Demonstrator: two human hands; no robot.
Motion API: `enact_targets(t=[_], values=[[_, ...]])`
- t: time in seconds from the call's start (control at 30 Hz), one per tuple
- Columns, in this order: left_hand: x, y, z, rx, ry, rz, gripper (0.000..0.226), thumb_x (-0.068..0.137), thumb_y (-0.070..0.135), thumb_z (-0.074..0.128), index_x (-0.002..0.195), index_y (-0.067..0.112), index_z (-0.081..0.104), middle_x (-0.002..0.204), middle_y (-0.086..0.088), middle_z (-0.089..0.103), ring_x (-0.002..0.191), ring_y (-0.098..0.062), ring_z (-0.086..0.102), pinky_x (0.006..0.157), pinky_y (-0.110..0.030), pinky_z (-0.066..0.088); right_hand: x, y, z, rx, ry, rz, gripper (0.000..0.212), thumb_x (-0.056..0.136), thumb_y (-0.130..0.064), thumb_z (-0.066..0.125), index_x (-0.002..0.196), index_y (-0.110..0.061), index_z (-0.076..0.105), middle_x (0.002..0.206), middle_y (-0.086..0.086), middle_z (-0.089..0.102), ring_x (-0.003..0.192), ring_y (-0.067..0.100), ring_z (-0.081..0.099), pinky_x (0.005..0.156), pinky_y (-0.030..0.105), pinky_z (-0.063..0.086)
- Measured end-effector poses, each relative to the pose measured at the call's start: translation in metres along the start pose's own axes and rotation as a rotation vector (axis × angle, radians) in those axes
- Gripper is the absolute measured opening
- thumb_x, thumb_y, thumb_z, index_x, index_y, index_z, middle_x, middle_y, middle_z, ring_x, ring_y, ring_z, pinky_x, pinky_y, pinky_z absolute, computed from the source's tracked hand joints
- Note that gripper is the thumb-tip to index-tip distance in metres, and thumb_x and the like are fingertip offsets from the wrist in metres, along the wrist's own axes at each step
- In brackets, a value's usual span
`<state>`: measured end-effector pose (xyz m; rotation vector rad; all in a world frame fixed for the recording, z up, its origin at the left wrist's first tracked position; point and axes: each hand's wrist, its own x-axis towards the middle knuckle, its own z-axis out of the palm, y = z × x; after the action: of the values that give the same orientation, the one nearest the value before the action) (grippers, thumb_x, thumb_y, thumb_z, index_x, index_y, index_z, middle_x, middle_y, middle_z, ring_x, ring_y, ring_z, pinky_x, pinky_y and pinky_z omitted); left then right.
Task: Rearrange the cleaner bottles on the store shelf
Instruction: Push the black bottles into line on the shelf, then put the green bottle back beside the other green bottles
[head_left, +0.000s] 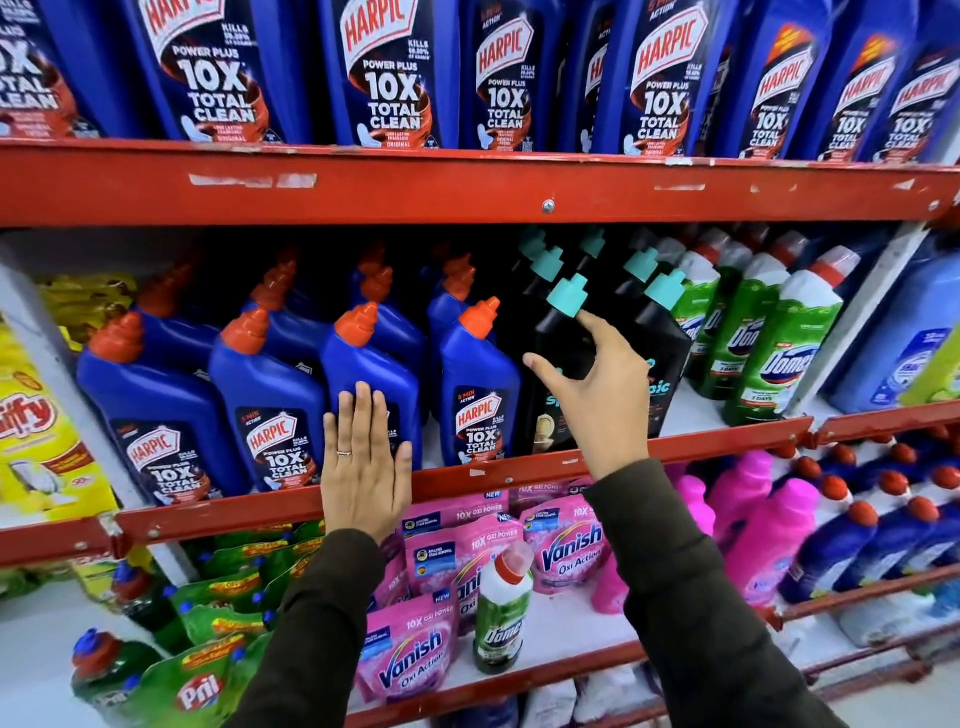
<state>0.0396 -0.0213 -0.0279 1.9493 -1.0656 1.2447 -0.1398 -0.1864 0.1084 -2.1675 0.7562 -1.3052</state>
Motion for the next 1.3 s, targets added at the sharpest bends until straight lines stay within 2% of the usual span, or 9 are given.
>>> enact_targets(t=[0.17,0.33,0.47,0.63,0.73,0.83,1.03,1.2,1.3], values=[[0.004,0.001,-0.001,0.003,0.013,-0.004,0.077,0.102,0.029,0.035,0.163,0.012,-0.008,0.171,0.0,-0.017,0.159,-0.019,-0.013,0.13,-0.039,-0.006,-0.023,0.014,0.001,0.061,0.084,-0.074,0.068,0.09,-0.028,0.082,0.149,-0.009,0.053,0.154,0.006,0.052,0.145,0.019,0.049,0.121,0.04,0.041],[0.003,0.002,-0.002,0.0,-0.013,-0.019,0.073,0.103,0.029,0.036,0.162,0.004,0.001,0.169,0.002,-0.021,0.158,-0.017,-0.016,0.13,-0.038,-0.008,-0.094,0.048,0.018,0.202,-0.022,-0.038,0.031,0.097,-0.037,0.072,0.126,-0.03,0.064,0.122,-0.018,0.06,0.114,0.003,0.062,0.098,0.04,0.057],[0.001,0.001,-0.001,0.003,-0.044,-0.036,0.063,0.105,0.03,0.033,0.158,0.002,0.011,0.168,0.005,-0.024,0.157,-0.016,-0.019,0.129,-0.038,-0.009,-0.164,0.087,0.043,0.146,-0.404,0.305,0.074,0.073,-0.066,0.08,0.133,-0.035,0.049,0.13,-0.011,0.05,0.117,0.002,0.054,0.101,0.018,0.05],[0.003,0.003,-0.002,-0.001,-0.036,-0.044,0.059,0.109,0.034,0.026,0.156,0.0,0.014,0.17,0.0,-0.021,0.156,-0.015,-0.02,0.129,-0.038,-0.01,-0.205,0.114,0.074,0.091,-0.514,0.587,0.091,0.065,-0.041,0.098,0.134,-0.01,0.048,0.133,0.011,0.056,0.124,0.028,0.058,0.108,0.038,0.051],[0.002,0.002,-0.002,0.013,-0.026,-0.06,0.06,0.107,0.03,0.031,0.155,-0.003,0.016,0.165,-0.021,0.008,0.157,-0.015,-0.019,0.129,-0.038,-0.01,-0.209,0.122,0.078,0.085,-0.452,0.578,0.071,0.065,-0.037,0.099,0.12,-0.022,0.056,0.12,0.0,0.067,0.109,0.017,0.066,0.1,0.035,0.057],[0.002,0.002,-0.002,0.012,-0.024,-0.053,0.062,0.105,0.027,0.036,0.156,-0.003,0.016,0.16,-0.025,0.014,0.157,-0.015,-0.019,0.129,-0.037,-0.01,-0.206,0.126,0.065,0.153,-0.371,0.57,0.062,0.061,-0.039,0.099,0.107,-0.033,0.057,0.102,-0.018,0.068,0.095,0.001,0.065,0.08,0.01,0.052],[0.001,0.003,-0.003,0.021,-0.034,-0.041,0.063,0.105,0.028,0.035,0.157,0.0,0.013,0.171,-0.008,-0.013,0.157,-0.015,-0.019,0.129,-0.037,-0.01,-0.151,0.106,0.013,0.263,-0.073,0.439,0.064,0.064,-0.035,0.098,0.118,-0.023,0.066,0.113,-0.003,0.073,0.103,0.014,0.068,0.094,0.034,0.058],[0.0,0.002,-0.002,0.004,-0.011,-0.035,0.064,0.104,0.027,0.036,0.157,-0.002,0.013,0.169,0.004,-0.021,0.157,-0.016,-0.018,0.129,-0.038,-0.01,-0.068,0.078,-0.052,0.284,0.219,0.254,0.074,0.064,-0.055,0.092,0.126,-0.024,0.068,0.114,0.002,0.075,0.104,0.016,0.073,0.09,0.029,0.06],[0.0,0.003,-0.003,-0.002,-0.004,-0.022,0.073,0.104,0.027,0.035,0.162,0.006,-0.002,0.169,0.003,-0.021,0.157,-0.016,-0.017,0.129,-0.038,-0.01,-0.024,0.067,-0.09,0.169,0.389,0.139,0.078,0.067,-0.062,0.089,0.129,-0.02,0.069,0.111,-0.009,0.071,0.095,-0.013,0.066,0.084,0.008,0.052]])
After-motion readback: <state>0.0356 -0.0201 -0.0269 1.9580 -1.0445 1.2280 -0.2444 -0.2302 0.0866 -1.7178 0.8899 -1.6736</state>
